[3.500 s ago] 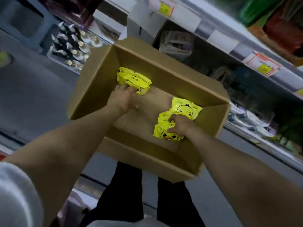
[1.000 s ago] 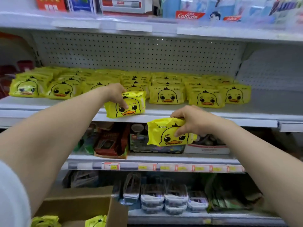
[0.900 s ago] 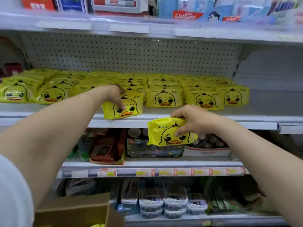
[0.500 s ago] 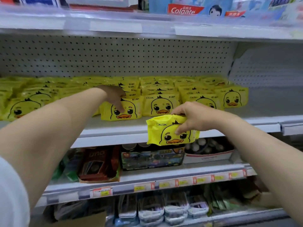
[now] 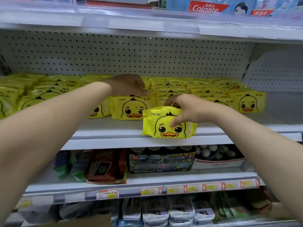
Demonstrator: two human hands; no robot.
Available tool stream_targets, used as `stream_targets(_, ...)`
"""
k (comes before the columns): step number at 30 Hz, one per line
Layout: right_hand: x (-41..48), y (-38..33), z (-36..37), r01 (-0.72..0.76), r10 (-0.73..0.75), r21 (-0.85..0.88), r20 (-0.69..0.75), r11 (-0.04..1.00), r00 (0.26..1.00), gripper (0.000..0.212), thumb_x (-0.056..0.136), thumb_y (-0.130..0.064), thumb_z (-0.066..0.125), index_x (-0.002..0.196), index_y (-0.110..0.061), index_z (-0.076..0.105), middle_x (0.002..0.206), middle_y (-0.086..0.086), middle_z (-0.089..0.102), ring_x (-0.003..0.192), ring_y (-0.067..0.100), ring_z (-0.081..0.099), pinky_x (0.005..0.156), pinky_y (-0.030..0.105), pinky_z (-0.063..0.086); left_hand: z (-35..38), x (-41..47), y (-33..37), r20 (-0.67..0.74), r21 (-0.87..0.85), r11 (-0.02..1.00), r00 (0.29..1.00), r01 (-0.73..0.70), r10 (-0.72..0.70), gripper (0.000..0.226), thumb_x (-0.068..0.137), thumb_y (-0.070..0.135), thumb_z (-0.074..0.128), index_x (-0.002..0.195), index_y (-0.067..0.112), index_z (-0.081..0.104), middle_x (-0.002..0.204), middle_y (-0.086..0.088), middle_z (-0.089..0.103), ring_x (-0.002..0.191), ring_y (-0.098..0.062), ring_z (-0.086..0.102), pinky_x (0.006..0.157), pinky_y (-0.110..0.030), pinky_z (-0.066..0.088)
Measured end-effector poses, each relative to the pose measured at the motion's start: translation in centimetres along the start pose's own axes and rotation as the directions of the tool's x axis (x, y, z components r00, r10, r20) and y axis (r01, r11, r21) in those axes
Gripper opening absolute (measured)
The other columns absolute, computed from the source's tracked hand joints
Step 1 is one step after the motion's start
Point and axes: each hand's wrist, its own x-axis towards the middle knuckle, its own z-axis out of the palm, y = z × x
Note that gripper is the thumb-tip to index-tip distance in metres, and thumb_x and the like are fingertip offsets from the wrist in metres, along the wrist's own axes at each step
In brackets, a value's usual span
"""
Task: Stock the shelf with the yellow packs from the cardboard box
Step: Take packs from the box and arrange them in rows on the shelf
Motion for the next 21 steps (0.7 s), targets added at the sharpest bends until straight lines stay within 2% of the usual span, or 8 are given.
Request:
stream_targets(2, 1.3, -0.9, 0.3, -0.006, 0.007, 0.020, -0.035, 1.000, 0.999, 0.064, 0.065, -0.044, 0.088, 0.118, -0.035, 0.053, 0.100, -0.007, 0.061, 0.095, 0.019, 0.058, 0.074, 0.029, 0.045, -1.1, -2.0, 1.6, 0.146, -0.067, 0.997, 0.988, -0.035, 0.045, 0.064, 0.070, 0.069, 0.066, 0.121, 0.030, 0.059, 0.121, 0.012, 0.062, 0.118, -0.014, 0.056, 0.104, -0.035, 0.043)
stream_targets(5, 3.3, -3.0, 0.7, 0.012, -0.005, 0.078, -0.096, 0.997, 0.995, 0.069, 0.062, -0.045, 0.090, 0.116, -0.036, 0.048, 0.110, -0.002, 0.060, 0.099, 0.021, 0.058, 0.083, 0.034, 0.052, -1.4, -3.8, 2.3, 0.366, 0.208, 0.977, 0.923, 0.044, -0.119, 0.079, 0.073, 0.069, 0.064, 0.141, 0.032, 0.045, 0.148, 0.006, 0.044, 0.140, -0.022, 0.037, 0.115, -0.040, 0.026)
stream_targets(7, 4.6, -4.7, 1.2, 0.041, -0.026, 0.116, -0.124, 0.992, 0.992, 0.072, 0.062, -0.042, 0.091, 0.120, -0.033, 0.048, 0.113, 0.000, 0.059, 0.101, 0.021, 0.057, 0.086, 0.036, 0.052, -1.1, -4.4, 1.7, 0.263, 0.415, 0.907, 0.944, 0.077, -0.200, 0.094, 0.072, 0.070, 0.066, 0.150, 0.028, 0.032, 0.154, 0.003, 0.037, 0.140, -0.023, 0.035, 0.113, -0.038, 0.028)
stream_targets(9, 5.7, -6.4, 2.0, 0.082, -0.059, 0.163, -0.140, 0.983, 0.988, 0.072, 0.064, -0.037, 0.091, 0.121, -0.031, 0.048, 0.112, 0.000, 0.059, 0.101, 0.021, 0.057, 0.086, 0.033, 0.051, -1.0, -4.8, -0.3, 0.192, 0.478, 0.865, 0.943, 0.154, -0.274, 0.099, 0.071, 0.071, 0.067, 0.151, 0.024, 0.032, 0.151, 0.001, 0.041, 0.136, -0.024, 0.040, 0.110, -0.037, 0.032)
stream_targets(12, 7.0, -7.9, 3.1, 0.159, -0.113, 0.263, -0.183, 0.952, 0.977, 0.069, 0.071, -0.026, 0.088, 0.128, -0.027, 0.047, 0.112, -0.005, 0.062, 0.103, 0.017, 0.061, 0.087, 0.031, 0.052, -1.9, -6.3, -3.8, 0.185, 0.564, 0.774, 0.868, 0.289, -0.460, 0.106, 0.060, 0.080, 0.065, 0.146, 0.021, 0.042, 0.148, -0.001, 0.045, 0.135, -0.027, 0.041, 0.113, -0.041, 0.030)
stream_targets(15, 7.5, -8.0, 3.6, 0.189, -0.130, 0.281, -0.213, 0.941, 0.968, 0.069, 0.076, -0.022, 0.084, 0.134, -0.027, 0.047, 0.122, -0.005, 0.060, 0.108, 0.013, 0.061, 0.091, 0.033, 0.054, -3.1, -7.5, -7.5, 0.161, 0.587, 0.696, 0.783, 0.414, -0.602, 0.090, 0.074, 0.065, 0.068, 0.146, 0.019, 0.041, 0.152, -0.005, 0.040, 0.139, -0.029, 0.038, 0.113, -0.041, 0.031)
stream_targets(17, 7.5, -7.6, 3.5, 0.195, -0.132, 0.290, -0.224, 0.937, 0.966, 0.066, 0.078, -0.022, 0.082, 0.134, -0.028, 0.048, 0.125, -0.005, 0.059, 0.110, 0.011, 0.059, 0.089, 0.031, 0.053, -4.0, -7.7, -9.6, 0.154, 0.588, 0.677, 0.761, 0.442, -0.631, 0.097, 0.072, 0.061, 0.072, 0.150, 0.020, 0.033, 0.154, -0.006, 0.037, 0.138, -0.031, 0.039, 0.112, -0.043, 0.035)
stream_targets(21, 6.6, -6.4, 3.2, 0.178, -0.112, 0.288, -0.230, 0.941, 0.967, 0.060, 0.080, -0.021, 0.080, 0.132, -0.028, 0.051, 0.124, -0.006, 0.059, 0.109, 0.010, 0.059, 0.087, 0.028, 0.053, -4.5, -7.6, -11.1, 0.103, 0.557, 0.717, 0.821, 0.420, -0.561, 0.101, 0.077, 0.049, 0.077, 0.155, 0.021, 0.019, 0.156, -0.005, 0.031, 0.137, -0.032, 0.039, 0.106, -0.044, 0.043)
